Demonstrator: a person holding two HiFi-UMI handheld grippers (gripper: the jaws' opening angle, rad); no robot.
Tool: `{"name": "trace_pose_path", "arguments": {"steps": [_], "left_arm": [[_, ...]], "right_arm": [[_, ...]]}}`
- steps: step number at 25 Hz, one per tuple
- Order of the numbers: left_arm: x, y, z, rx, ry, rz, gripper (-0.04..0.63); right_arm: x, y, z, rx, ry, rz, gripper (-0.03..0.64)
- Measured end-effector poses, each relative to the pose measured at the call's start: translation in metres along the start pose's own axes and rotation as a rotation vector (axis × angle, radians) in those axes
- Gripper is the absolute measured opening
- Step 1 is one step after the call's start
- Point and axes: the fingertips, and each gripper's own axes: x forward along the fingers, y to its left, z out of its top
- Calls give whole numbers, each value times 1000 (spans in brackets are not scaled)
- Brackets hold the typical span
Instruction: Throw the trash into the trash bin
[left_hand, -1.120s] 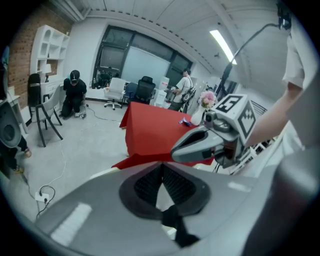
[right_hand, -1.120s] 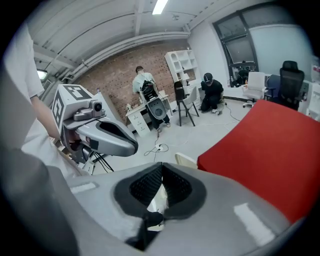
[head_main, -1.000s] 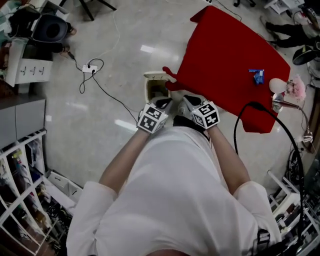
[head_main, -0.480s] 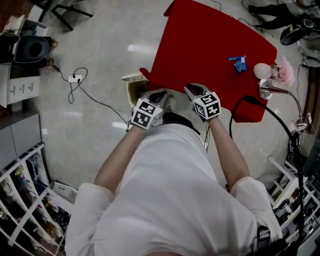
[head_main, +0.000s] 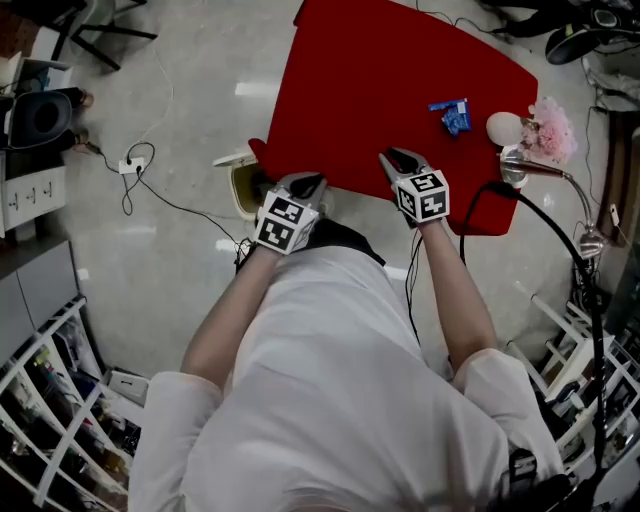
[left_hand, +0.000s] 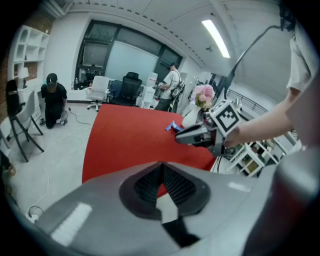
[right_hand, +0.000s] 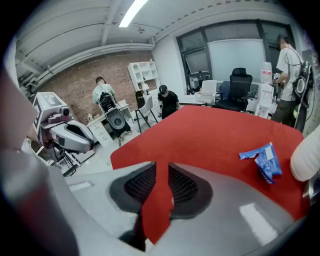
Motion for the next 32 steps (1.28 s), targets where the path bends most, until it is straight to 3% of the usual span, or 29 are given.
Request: {"name": "trace_pose_path", "arguments": {"steps": [10,22,29,32], "left_arm": [[48,-2,14,-16,31,24,5],[96,-21,50,64,96,-79,5],[94,-8,39,70,135,-72,5],[91,-2,33,62,138,-61,5]], "right_arm": [[-9,-96,-26,-6,65,-156,98],[-21,-188,-30,21,87,-384,150],[-10,-234,-46,24,185,-493,163],[-9,-241,-45,32,187,-523,15]]}}
